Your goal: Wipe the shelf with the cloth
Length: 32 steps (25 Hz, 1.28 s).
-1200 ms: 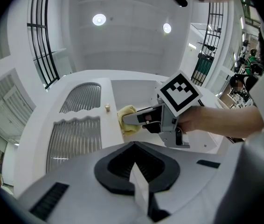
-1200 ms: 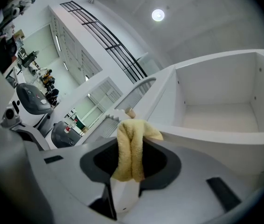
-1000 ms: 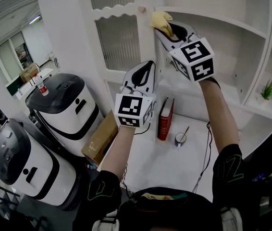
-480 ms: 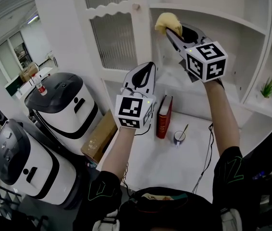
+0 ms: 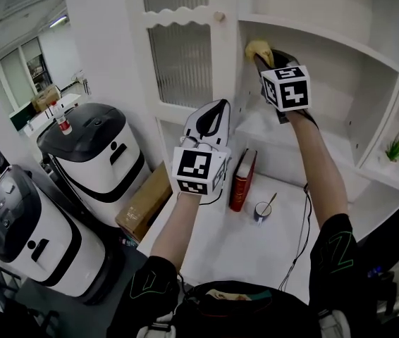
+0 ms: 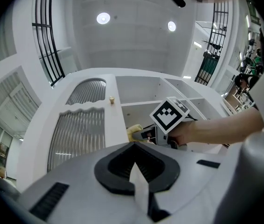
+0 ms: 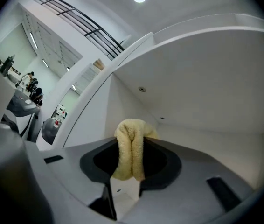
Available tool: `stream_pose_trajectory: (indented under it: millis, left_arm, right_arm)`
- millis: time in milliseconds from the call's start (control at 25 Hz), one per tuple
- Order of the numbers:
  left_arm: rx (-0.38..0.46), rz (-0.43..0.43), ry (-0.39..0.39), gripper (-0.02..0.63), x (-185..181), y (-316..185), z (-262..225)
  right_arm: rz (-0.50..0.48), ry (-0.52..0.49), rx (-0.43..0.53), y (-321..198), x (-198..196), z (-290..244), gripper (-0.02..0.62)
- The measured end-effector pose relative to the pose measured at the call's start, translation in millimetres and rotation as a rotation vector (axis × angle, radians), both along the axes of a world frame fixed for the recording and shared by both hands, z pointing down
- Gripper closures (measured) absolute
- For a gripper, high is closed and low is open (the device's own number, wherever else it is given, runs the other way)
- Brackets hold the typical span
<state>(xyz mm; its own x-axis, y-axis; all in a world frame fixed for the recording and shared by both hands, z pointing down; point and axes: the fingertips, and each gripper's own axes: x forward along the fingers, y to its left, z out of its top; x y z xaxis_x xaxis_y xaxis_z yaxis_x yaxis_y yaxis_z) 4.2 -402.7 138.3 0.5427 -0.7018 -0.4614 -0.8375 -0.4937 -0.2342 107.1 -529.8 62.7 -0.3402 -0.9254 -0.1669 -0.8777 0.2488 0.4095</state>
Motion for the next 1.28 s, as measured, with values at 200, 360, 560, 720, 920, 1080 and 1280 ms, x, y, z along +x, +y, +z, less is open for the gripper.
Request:
stream_pose_trajectory:
  millis: [200, 360, 560, 720, 920, 1080, 1280]
  left_arm:
    - [-0.005, -0.009, 0.009, 0.611, -7, -1, 4]
    - [-0.016, -0.018, 0.003, 0.611, -14, -3, 11]
    - [-0.025, -0.020, 0.018, 0.611, -19, -1, 16]
    - [-0.015, -0.012, 0.017, 0.611, -17, 3, 16]
    - [-0.018, 0.001, 0.010, 0.611, -12, 5, 17]
    - [-0.019, 0.011, -0.005, 0.611, -9, 7, 19]
    - [-0.029, 0.022, -0.018, 0.611, -5, 8, 22]
  right_arm:
    - [-0.011, 0.099, 0.011, -2, -20, 10, 0.480]
    - [0.007, 0.202, 0.031, 5, -31, 18, 0.480]
    - [-0.044, 0.224, 0.020, 18, -37, 20, 0.480]
    - [-0.075, 0.252, 0.031, 35, -43, 16, 0.480]
    - [-0.073, 0.294, 0.056, 54, -53, 16, 0.480]
    - [-0.072, 0.312, 0.077, 66, -59, 18, 0.480]
    - [-0.102, 0.308, 0.090, 80, -63, 23, 0.480]
